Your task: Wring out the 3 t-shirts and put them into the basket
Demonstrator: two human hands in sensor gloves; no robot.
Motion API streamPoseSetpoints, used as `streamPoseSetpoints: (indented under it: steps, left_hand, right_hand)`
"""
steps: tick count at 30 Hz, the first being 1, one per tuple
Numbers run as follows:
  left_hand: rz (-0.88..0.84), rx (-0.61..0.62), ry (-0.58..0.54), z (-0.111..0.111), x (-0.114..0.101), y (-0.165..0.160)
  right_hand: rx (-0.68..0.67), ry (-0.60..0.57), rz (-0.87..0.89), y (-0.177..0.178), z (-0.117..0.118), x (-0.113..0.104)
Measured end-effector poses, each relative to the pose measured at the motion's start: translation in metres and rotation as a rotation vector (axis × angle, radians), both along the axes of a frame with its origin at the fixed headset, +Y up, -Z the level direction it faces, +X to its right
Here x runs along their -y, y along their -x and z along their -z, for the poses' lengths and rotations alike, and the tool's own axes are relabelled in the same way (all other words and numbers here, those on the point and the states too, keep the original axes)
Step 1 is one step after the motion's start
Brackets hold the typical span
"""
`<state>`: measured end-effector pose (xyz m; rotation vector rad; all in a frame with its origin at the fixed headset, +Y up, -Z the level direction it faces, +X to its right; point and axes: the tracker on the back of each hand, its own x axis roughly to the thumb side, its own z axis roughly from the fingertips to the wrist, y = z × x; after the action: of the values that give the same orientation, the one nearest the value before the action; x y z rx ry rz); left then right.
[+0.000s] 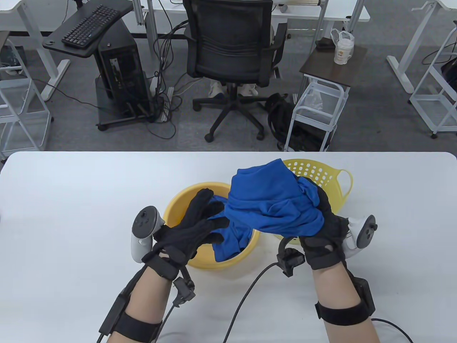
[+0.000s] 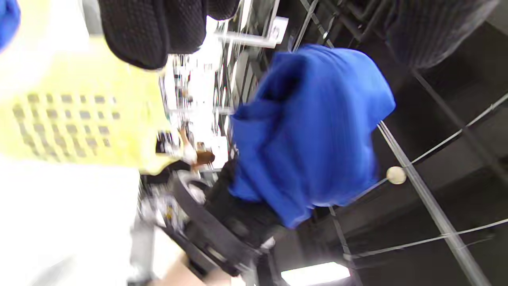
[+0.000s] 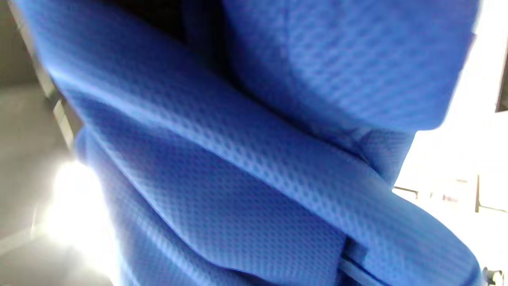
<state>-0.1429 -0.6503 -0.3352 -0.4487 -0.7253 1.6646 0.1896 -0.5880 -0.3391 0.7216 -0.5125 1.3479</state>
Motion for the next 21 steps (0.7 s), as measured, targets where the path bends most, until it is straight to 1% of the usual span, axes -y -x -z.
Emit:
streamPoseSetpoints:
  steps: [1, 2, 3, 5, 8, 10, 12, 14, 17, 18, 19, 21]
  left_hand:
    - [-0.062, 0.102, 0.035, -0.001, 0.002, -0.007]
    - [-0.114, 0.166, 0.065, -0.002, 0.003, -0.012]
    - [-0.156, 0.213, 0.101, -0.002, 0.006, -0.017]
    - [-0.2, 0.251, 0.143, -0.002, 0.011, -0.024]
    - [-0.249, 0.249, 0.187, -0.002, 0.015, -0.027]
    - [-0.251, 0.168, 0.181, 0.001, 0.01, -0.02]
    - [-0.218, 0.062, 0.124, 0.002, 0.003, -0.013]
    - [-0.201, 0.013, 0.059, 0.001, -0.005, -0.009]
    - [-0.197, 0.011, -0.028, -0.006, -0.019, -0.011]
    - [-0.183, -0.001, -0.066, -0.008, -0.023, -0.013]
    - [-0.171, -0.011, -0.091, -0.009, -0.024, -0.014]
    - [-0.123, -0.04, -0.141, -0.009, -0.025, -0.016]
  right_hand:
    - [0.016, -0.047, -0.029, 0.004, -0.004, -0.003]
    - [0.009, -0.084, -0.042, 0.009, -0.006, -0.005]
    - [-0.017, -0.108, -0.065, 0.016, -0.008, -0.006]
    - [-0.069, -0.139, -0.118, 0.027, -0.01, -0.006]
    - [-0.127, -0.173, -0.245, 0.043, -0.014, -0.004]
    - [-0.173, -0.193, -0.304, 0.05, -0.016, -0.005]
    - [-0.237, -0.171, -0.339, 0.052, -0.016, -0.005]
    - [-0.267, -0.109, -0.333, 0.05, -0.013, -0.002]
    - [-0.298, 0.007, -0.214, 0.045, -0.006, 0.004]
    - [-0.319, 0.099, -0.166, 0.043, -0.004, 0.007]
    - [-0.334, 0.159, -0.143, 0.043, -0.002, 0.008]
    - [-0.337, 0.32, -0.128, 0.04, 0.0, 0.013]
